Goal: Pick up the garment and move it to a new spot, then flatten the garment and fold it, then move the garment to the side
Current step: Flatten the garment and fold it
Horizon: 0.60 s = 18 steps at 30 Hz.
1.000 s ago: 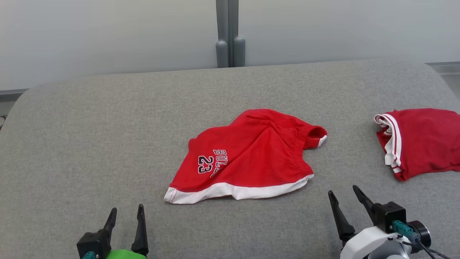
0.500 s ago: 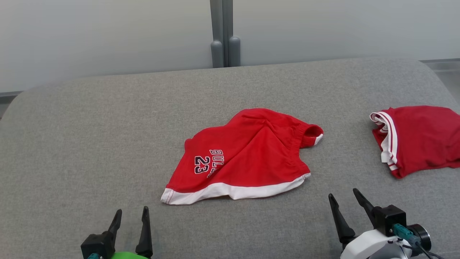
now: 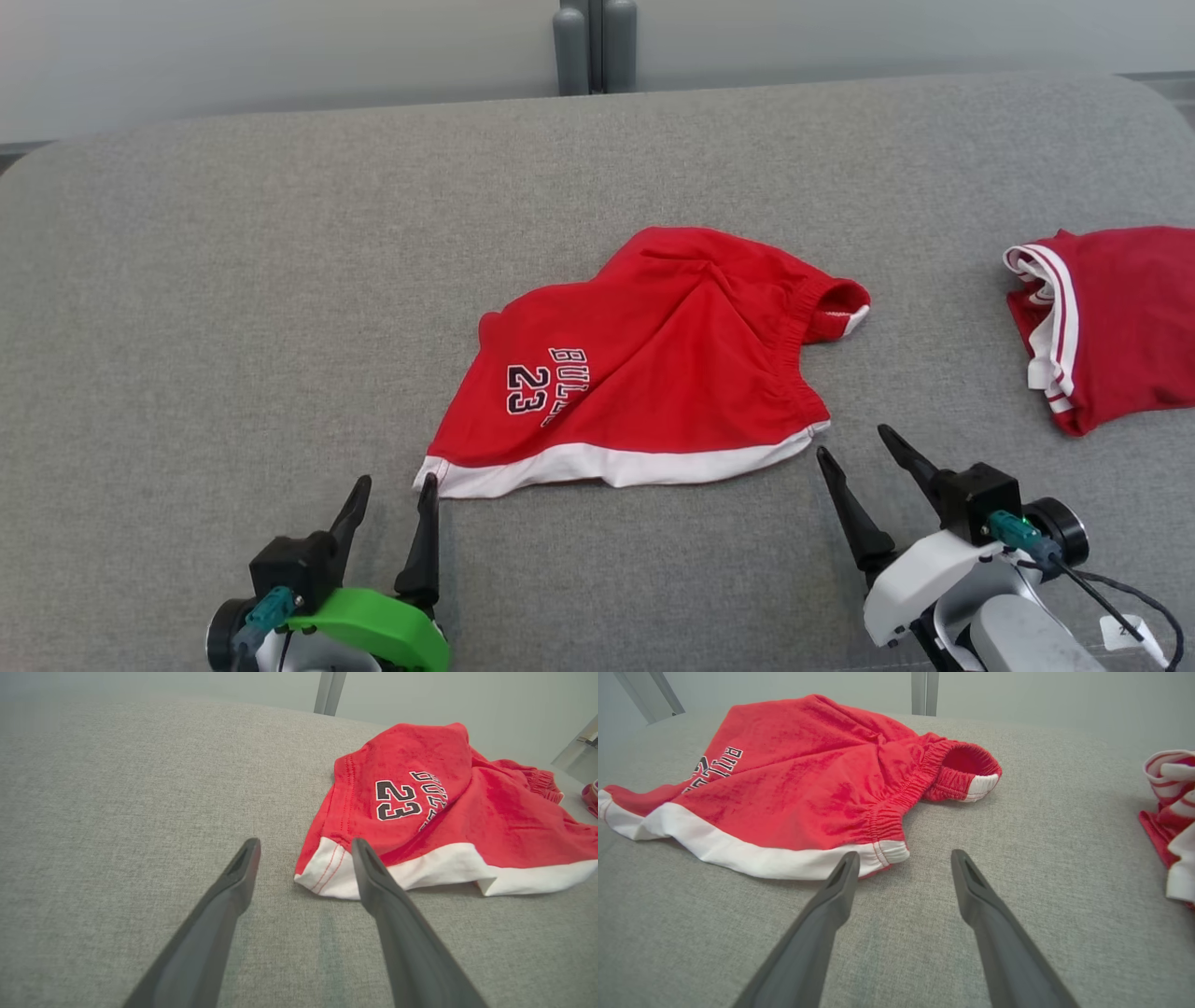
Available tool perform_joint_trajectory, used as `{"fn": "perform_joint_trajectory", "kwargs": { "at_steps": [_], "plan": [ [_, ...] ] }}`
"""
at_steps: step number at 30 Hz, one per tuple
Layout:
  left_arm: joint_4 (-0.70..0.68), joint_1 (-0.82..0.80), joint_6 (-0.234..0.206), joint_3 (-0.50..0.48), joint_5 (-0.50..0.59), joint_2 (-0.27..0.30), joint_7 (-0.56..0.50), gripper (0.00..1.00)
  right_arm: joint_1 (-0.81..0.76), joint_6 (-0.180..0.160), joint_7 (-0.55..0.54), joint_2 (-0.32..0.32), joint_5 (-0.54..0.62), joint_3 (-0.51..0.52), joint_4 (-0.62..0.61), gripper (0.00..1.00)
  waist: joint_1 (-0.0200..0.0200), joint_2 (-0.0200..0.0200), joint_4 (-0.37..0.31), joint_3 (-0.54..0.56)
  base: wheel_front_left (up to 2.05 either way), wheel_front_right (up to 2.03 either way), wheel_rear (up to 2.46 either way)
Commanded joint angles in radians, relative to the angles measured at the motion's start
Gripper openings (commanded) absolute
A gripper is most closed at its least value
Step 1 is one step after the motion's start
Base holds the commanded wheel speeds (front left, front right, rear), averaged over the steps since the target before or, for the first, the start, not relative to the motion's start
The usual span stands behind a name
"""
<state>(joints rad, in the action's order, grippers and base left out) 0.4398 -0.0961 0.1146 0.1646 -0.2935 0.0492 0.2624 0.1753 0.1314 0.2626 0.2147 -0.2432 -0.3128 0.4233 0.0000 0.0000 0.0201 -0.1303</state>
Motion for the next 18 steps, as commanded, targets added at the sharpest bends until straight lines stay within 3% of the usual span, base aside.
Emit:
{"fn": "perform_joint_trajectory", "kwargs": {
  "at_steps": [1,18],
  "plan": [
    [0.010,-0.022,0.006,0.004,-0.006,0.003,0.002,1.00,0.025,-0.002,0.003,0.014,-0.013,-0.010,0.010,1.00,0.0000,0.0000,0.007,-0.032,0.00,0.00,0.00],
    [0.094,-0.095,0.017,0.028,-0.067,0.003,0.002,1.00,0.129,-0.002,0.003,0.080,-0.080,-0.133,0.050,1.00,0.0000,0.0000,-0.003,-0.091,0.00,0.00,0.00]
  ]
}}
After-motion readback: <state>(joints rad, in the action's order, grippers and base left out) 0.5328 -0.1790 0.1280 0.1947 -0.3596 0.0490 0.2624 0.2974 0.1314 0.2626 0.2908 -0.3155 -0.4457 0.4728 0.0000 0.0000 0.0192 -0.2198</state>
